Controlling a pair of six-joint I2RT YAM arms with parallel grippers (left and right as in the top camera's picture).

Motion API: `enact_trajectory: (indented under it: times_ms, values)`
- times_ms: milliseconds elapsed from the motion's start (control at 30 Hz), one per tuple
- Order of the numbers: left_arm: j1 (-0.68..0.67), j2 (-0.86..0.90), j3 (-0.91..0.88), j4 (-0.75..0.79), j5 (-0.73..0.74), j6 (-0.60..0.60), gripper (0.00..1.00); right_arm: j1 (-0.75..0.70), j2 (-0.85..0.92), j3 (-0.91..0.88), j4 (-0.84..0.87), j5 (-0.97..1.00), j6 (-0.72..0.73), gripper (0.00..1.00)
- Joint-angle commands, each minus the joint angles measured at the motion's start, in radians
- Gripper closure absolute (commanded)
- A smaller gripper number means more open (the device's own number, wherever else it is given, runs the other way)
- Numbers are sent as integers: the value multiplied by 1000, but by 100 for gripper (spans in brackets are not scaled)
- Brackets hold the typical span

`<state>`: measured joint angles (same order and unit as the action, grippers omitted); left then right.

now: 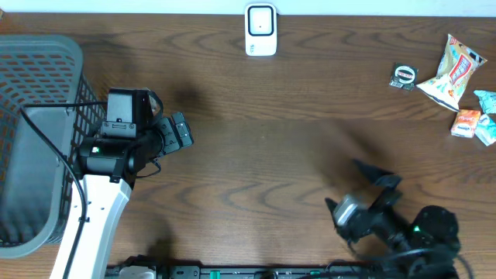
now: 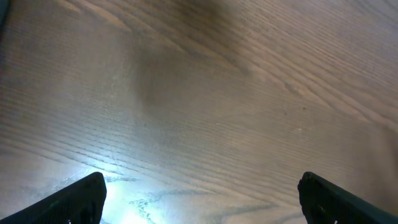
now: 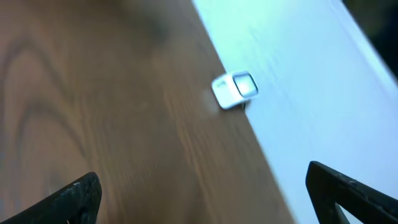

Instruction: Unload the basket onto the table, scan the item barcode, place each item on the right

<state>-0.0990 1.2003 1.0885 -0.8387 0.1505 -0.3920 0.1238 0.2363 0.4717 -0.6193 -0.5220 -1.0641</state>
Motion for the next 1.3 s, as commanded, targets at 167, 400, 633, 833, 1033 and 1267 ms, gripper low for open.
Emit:
enact_trajectory:
  times_ms: [167,400,633,833,1033,1267]
  values:
    - [6,2,9,-2,-13,3,2,-30,-143,-175,52,-126,-423,1]
    - [6,2,9,-2,-13,3,2,-53,-218,-296,63,-174,-600,1]
    - [6,2,9,-2,-13,3,2,-53,-231,-325,89,-180,-634,1]
    - [6,2,9,-2,-13,3,2,-53,-231,-325,94,-155,-305,1]
    - [6,2,9,-2,-13,3,2,-53,-231,-339,158,-91,48,1]
    - [6,2,9,-2,-13,3,2,-53,-231,-351,208,-5,646,1]
